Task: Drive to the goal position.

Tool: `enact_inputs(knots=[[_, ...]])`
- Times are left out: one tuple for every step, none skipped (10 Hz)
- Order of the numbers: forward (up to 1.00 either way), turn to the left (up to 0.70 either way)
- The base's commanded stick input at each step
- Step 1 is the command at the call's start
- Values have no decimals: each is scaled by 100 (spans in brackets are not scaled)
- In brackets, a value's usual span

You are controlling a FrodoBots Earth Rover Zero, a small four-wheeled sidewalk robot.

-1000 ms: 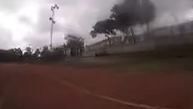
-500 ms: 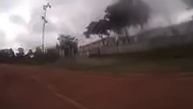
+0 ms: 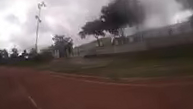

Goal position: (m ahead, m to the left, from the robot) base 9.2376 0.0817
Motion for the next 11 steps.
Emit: enact_inputs(knots=[[100, 0], [100, 0], [100, 0], [100, 0], [100, 0], [100, 0], [100, 0], [100, 0], [100, 0], [100, 0], [100, 0]])
